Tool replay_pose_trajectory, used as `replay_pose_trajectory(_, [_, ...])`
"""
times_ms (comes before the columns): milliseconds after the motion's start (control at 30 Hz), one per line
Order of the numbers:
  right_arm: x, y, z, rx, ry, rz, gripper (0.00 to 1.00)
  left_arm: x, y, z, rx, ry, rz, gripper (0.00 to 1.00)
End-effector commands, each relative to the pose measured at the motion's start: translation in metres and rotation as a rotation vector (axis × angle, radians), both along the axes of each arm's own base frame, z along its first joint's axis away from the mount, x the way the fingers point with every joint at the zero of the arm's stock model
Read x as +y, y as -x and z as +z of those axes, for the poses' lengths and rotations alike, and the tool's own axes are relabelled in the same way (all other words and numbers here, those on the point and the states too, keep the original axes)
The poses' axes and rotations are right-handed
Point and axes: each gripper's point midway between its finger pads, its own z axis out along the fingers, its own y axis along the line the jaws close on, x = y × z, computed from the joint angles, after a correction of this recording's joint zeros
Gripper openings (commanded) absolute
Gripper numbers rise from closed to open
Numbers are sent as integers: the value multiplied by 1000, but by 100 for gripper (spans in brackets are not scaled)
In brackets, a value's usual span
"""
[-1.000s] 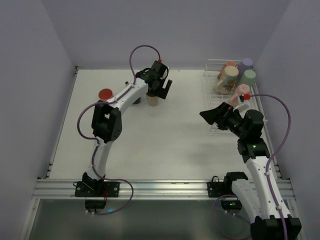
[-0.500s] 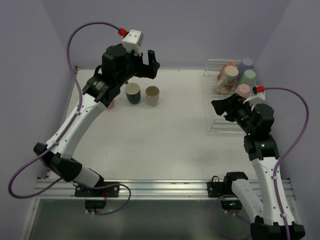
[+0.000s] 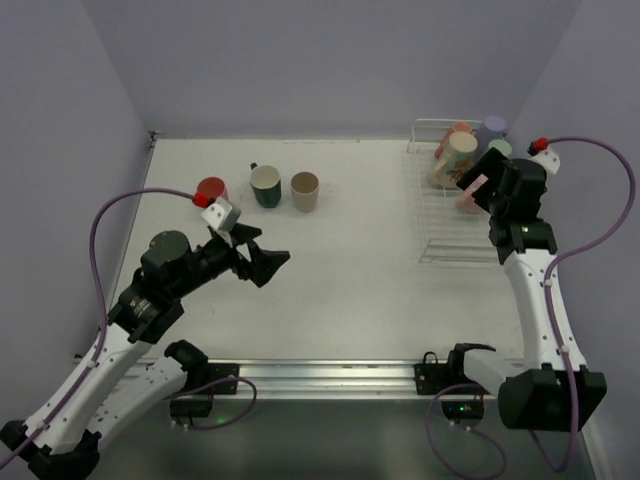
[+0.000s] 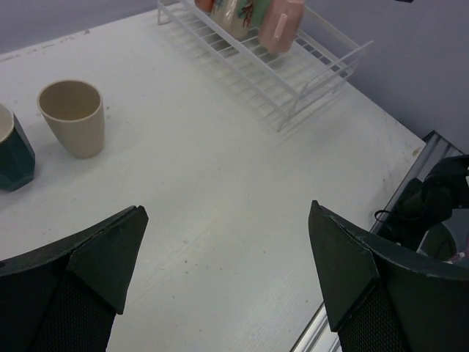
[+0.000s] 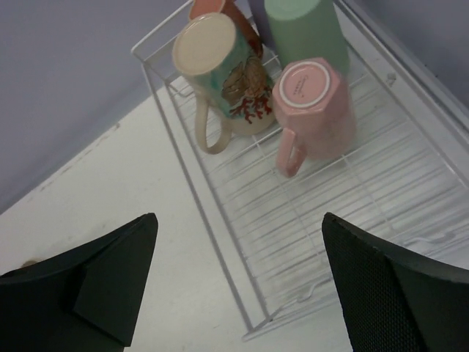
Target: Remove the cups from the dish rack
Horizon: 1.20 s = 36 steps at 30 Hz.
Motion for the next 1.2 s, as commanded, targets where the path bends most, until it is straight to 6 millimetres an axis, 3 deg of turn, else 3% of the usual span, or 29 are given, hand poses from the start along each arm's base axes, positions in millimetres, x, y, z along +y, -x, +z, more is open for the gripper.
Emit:
replay_pose_trajectory(0, [-37, -23, 6, 27, 78, -143, 98, 8, 21, -4, -74, 16, -38, 100])
replay_pose_trajectory(33, [-42, -29, 5, 36, 84, -160, 99, 11, 21, -16, -58, 6, -20, 100])
replay_pose_trajectory(67, [-45, -38, -9, 77, 94, -156, 99, 17, 19, -22, -55, -2, 13, 100])
replay_pose_trajectory(200, [-62, -60, -27, 90, 114, -152, 99, 26, 18, -33, -63, -16, 70, 100])
replay_pose_trajectory(267, [-67, -69, -29, 99, 107, -143, 99, 26, 17, -32, -66, -25, 80, 100])
replay_pose_trajectory(300, [-67, -76, -42, 130, 98, -122, 99, 24, 16, -34, -59, -30, 78, 100])
replay_pose_trajectory(500, [-72, -95, -53, 171, 117, -102, 99, 19, 17, -36, -55, -45, 63, 100])
replay_pose_trajectory(733, [-78, -116, -100, 284, 135, -75, 99, 18, 16, -40, -44, -59, 67, 100])
replay_pose_trajectory(1167, [-92, -144, -121, 312, 217, -68, 99, 15, 10, -49, -17, -84, 73, 100])
